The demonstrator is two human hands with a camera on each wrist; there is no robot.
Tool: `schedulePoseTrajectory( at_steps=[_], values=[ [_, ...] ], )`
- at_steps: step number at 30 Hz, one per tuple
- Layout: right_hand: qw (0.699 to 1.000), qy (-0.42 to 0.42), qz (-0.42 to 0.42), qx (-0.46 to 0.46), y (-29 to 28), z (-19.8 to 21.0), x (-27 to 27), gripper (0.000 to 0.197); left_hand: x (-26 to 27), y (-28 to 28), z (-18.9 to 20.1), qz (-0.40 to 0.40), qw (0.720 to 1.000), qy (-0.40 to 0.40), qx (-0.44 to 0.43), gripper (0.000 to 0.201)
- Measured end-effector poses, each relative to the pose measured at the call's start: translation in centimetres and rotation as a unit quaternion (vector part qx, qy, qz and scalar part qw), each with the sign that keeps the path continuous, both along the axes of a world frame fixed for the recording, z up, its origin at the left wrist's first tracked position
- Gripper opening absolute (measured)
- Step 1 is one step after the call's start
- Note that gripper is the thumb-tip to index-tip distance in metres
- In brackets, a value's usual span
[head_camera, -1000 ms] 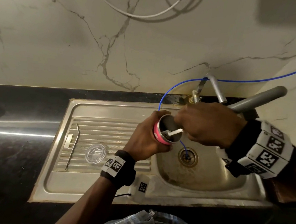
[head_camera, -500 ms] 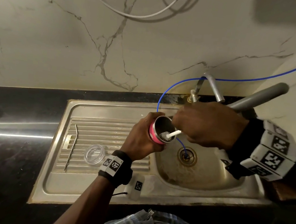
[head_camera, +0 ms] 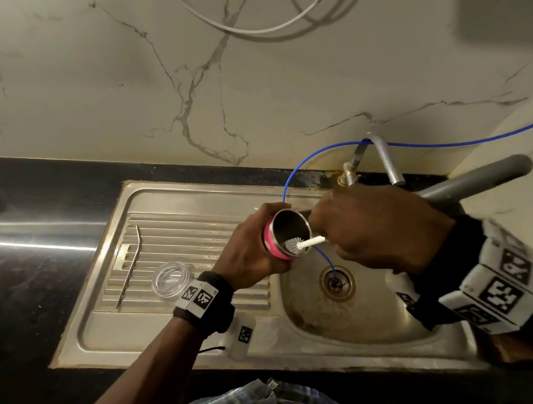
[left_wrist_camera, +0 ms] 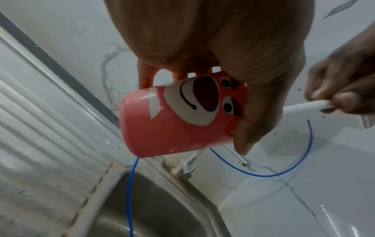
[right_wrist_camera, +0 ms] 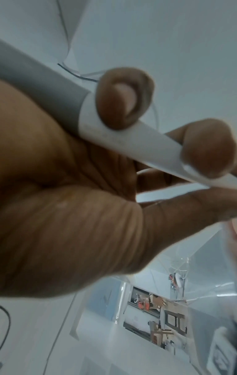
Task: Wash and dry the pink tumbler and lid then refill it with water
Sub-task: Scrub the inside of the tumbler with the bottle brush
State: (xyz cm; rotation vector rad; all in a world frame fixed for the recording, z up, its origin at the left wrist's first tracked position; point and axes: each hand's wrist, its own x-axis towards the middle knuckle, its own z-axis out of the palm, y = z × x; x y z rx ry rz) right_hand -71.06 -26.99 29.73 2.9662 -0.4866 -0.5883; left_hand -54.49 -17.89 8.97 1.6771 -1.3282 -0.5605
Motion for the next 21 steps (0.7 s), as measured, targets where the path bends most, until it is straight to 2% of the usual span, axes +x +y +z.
schedulePoseTrajectory(
  at_steps=[2, 3, 7, 10, 11, 14, 17, 21],
  values=[
    [1.0, -0.002, 0.006, -0.001, 0.2, 0.8, -0.1, 0.038, 0.1, 0.3, -0.2, 0.006, 1.0, -0.004, 0.004, 0.093],
    [1.0, -0.006, 0.003, -0.002, 0.3, 0.9, 0.0, 0.037, 0.0, 0.3, -0.1, 0.005, 1.0, -0.007, 0.001, 0.092],
    [1.0, -0.001, 0.008, -0.002, 1.0, -0.8, 0.8, 0.012, -1.0, -0.2, 1.7, -0.012, 1.0, 0.002, -0.025, 0.093],
    [1.0, -0.006, 0.017, -0.01, 1.1, -1.3, 1.1, 0.017, -1.2, -0.7, 2.0, -0.012, 0.999, 0.021, -0.038, 0.094],
    [1.0, -0.008, 0.016, -0.013, 1.1, -0.9, 1.1, 0.014, -1.0, -0.6, 1.8, -0.005, 0.999, 0.025, -0.033, 0.094],
    [0.999, -0.011, 0.017, -0.035, 1.3, 1.1, 0.8, 0.024, -0.3, -0.3, 0.4, 0.016, 1.0, 0.02, -0.015, 0.094],
    [0.998, -0.02, 0.038, -0.056, 1.5, 1.9, 0.6, 0.017, -0.2, -0.1, -0.1, 0.024, 1.0, 0.016, -0.004, 0.095],
    [0.999, 0.003, 0.037, -0.002, 1.7, -0.2, 1.1, 0.016, -1.2, -0.5, 1.3, 0.005, 1.0, 0.014, -0.026, 0.095]
  ],
)
